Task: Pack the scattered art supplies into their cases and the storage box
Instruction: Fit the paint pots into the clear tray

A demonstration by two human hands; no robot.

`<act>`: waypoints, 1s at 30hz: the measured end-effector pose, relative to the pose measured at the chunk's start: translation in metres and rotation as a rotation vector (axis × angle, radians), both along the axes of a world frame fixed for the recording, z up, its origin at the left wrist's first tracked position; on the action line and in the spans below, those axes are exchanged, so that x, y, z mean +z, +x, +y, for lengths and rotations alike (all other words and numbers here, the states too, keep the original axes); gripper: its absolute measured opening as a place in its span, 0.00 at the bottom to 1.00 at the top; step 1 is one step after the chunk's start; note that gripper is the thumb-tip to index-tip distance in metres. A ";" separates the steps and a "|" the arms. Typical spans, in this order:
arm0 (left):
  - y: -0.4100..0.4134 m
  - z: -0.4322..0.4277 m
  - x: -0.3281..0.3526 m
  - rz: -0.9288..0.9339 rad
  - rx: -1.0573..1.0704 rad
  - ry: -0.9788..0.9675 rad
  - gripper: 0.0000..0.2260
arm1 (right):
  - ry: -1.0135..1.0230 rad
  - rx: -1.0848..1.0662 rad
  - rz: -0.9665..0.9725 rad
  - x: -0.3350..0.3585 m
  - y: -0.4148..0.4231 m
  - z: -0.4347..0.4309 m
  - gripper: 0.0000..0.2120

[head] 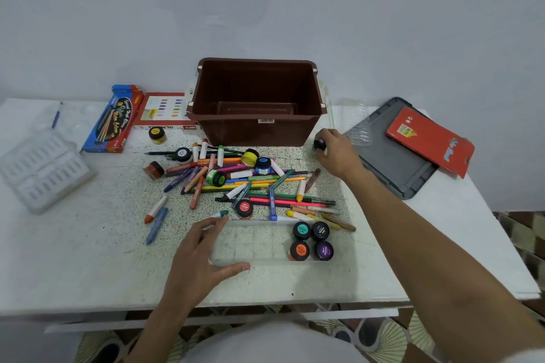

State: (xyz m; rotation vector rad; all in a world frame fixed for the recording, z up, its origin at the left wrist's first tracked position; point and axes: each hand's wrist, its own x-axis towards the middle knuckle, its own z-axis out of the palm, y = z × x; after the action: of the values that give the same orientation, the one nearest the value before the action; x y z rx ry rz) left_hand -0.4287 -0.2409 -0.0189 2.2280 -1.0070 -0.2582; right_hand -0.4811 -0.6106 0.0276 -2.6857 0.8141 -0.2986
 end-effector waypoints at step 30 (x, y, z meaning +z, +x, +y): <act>0.000 -0.001 0.000 -0.050 0.006 -0.004 0.42 | 0.173 0.429 -0.305 -0.014 -0.087 0.129 0.09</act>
State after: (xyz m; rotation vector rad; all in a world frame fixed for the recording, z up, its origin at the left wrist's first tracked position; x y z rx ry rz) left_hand -0.4292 -0.2421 -0.0185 2.2431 -1.0264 -0.1989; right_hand -0.5677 -0.4820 0.0133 -2.4836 0.1587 -0.4886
